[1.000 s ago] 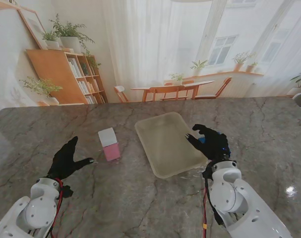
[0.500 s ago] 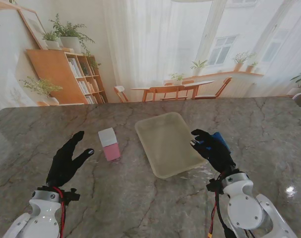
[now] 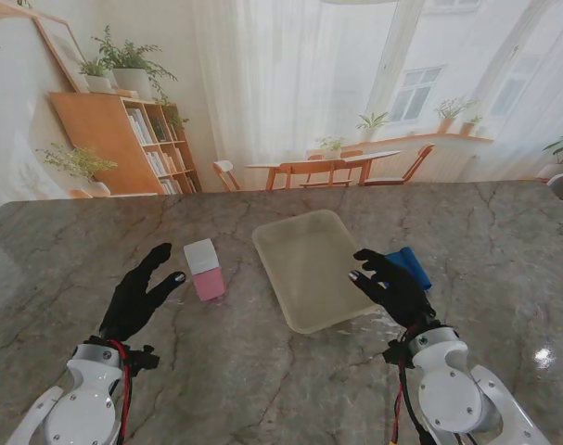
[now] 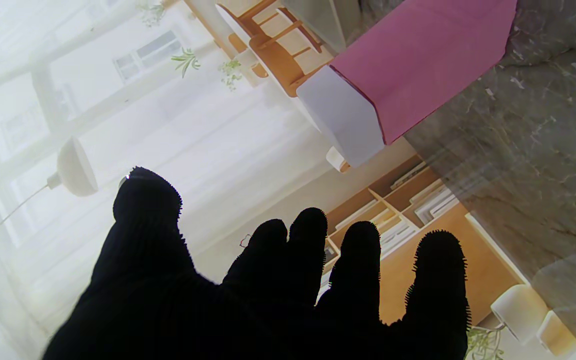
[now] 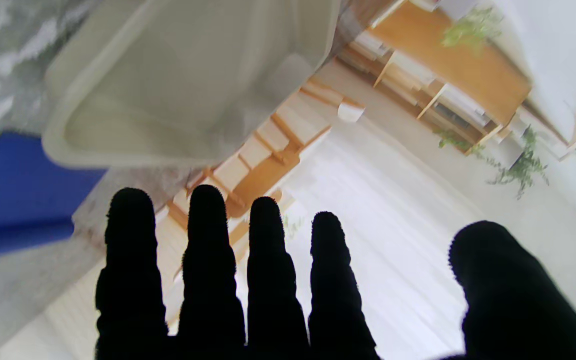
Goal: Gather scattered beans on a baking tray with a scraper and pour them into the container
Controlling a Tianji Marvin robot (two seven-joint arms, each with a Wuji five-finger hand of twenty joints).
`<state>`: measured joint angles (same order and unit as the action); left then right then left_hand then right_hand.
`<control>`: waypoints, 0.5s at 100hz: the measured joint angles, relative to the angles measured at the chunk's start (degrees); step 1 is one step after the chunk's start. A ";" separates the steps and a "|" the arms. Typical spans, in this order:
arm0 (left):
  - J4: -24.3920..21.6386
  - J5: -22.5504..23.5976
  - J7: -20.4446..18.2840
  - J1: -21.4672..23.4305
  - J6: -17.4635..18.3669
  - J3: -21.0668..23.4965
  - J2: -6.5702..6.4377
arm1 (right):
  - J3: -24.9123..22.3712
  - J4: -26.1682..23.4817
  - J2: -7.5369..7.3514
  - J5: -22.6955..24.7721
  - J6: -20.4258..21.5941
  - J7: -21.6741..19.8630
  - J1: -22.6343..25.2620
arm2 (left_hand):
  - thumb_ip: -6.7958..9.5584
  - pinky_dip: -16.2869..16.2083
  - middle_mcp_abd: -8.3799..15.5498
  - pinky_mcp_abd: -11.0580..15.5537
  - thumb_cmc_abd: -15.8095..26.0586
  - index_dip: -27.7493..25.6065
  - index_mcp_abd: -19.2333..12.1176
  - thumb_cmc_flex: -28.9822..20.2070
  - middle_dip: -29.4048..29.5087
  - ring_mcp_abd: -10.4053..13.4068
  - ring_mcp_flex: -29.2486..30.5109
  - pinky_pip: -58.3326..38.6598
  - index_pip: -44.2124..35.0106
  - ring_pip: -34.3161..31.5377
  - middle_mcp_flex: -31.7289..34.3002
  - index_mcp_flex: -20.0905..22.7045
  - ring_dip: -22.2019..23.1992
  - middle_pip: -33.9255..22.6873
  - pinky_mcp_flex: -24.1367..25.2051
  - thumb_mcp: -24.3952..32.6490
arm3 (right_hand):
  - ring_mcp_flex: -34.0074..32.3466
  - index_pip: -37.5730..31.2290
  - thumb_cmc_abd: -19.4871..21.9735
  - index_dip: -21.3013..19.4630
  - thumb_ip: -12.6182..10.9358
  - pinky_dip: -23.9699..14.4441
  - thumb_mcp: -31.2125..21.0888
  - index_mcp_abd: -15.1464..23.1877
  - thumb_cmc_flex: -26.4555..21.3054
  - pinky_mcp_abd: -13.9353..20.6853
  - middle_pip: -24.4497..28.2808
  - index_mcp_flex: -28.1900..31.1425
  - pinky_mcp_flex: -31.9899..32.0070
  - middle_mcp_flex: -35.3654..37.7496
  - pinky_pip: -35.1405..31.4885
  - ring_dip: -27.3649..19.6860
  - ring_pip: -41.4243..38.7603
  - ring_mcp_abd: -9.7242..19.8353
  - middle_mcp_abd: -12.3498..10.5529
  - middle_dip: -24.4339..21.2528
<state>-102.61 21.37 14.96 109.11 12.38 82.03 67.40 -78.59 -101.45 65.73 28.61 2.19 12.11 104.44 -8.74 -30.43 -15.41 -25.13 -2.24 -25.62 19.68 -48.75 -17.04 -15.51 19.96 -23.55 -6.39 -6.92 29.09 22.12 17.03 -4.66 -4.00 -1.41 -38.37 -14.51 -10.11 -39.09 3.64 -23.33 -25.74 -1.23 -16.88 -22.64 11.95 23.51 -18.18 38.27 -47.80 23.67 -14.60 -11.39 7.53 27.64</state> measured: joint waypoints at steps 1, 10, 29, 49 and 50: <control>0.03 -0.04 -0.15 -0.05 -0.07 0.01 -0.01 | 0.02 0.02 0.03 0.08 -0.03 0.57 0.04 | 0.00 0.00 0.00 -0.01 0.00 0.00 0.00 0.00 0.00 0.00 0.00 0.00 0.00 0.00 0.00 0.00 0.00 0.00 0.00 0.00 | 0.00 0.00 0.00 0.00 0.00 0.00 0.00 0.00 -0.01 0.00 0.00 0.00 0.00 0.00 0.06 0.00 0.00 -0.01 0.00 0.00; 0.26 -0.20 -0.80 -0.37 -0.47 0.05 -0.07 | -0.20 0.06 0.34 -0.37 -0.10 1.79 0.40 | 0.00 -0.43 0.00 -0.03 0.00 0.00 0.00 0.00 0.00 -0.02 0.00 0.00 0.01 0.00 0.00 0.00 0.00 0.00 0.00 0.00 | 0.02 0.00 0.00 0.00 0.00 0.00 0.00 -0.01 -0.02 0.01 0.00 0.00 0.17 0.00 0.35 0.00 0.00 -0.01 0.02 0.00; 0.35 -0.77 -1.31 -0.53 -0.72 -0.01 -0.18 | -0.48 0.00 0.45 -0.23 -0.48 0.72 0.84 | 0.00 -0.67 0.00 -0.23 0.00 0.00 0.00 0.00 0.00 -0.15 0.00 0.00 0.01 0.00 0.00 0.00 0.00 0.00 0.00 0.00 | 0.05 -0.04 0.00 0.00 0.00 0.00 0.00 -0.02 -0.60 0.44 -0.01 0.01 0.67 0.00 0.38 0.00 0.00 -0.02 0.03 0.00; 0.10 -0.61 -2.78 -0.41 -0.93 0.01 -0.52 | 0.29 0.80 0.84 1.99 -0.25 5.00 0.52 | 0.00 -0.70 0.00 -0.47 0.00 0.01 0.00 0.00 0.00 -0.16 0.00 0.00 0.01 0.00 0.00 0.01 0.00 0.00 0.00 0.00 | 0.06 -0.17 0.00 0.00 0.00 0.00 0.00 -0.02 -0.62 0.53 -0.01 0.01 0.70 0.00 0.38 0.00 0.00 -0.03 0.04 0.00; 0.10 -0.61 -2.82 -0.41 -0.94 0.01 -0.53 | 0.27 0.80 0.85 1.94 -0.24 4.79 0.51 | 0.00 -0.70 0.00 -0.47 0.00 0.01 0.00 0.00 0.00 -0.16 0.00 0.00 0.01 0.00 0.00 0.01 0.00 0.00 0.00 0.00 | 0.06 -0.17 0.00 0.00 0.00 0.00 0.00 -0.02 -0.62 0.53 -0.01 0.01 0.70 0.00 0.38 0.00 0.00 -0.03 0.04 0.00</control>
<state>-102.51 20.75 12.14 108.70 11.44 82.04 66.87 -78.32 -100.65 66.58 30.55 1.95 16.90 104.95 -8.74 -31.13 -15.41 -25.60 -2.24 -25.61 19.68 -48.75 -17.04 -15.67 19.96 -23.55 -6.38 -6.92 29.09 22.12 17.03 -4.66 -4.00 -1.41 -38.32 -14.68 -10.11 -39.08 3.64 -23.33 -25.74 -1.25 -17.50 -22.11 11.94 23.52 -17.48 38.27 -47.42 23.68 -14.60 -11.42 7.57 27.64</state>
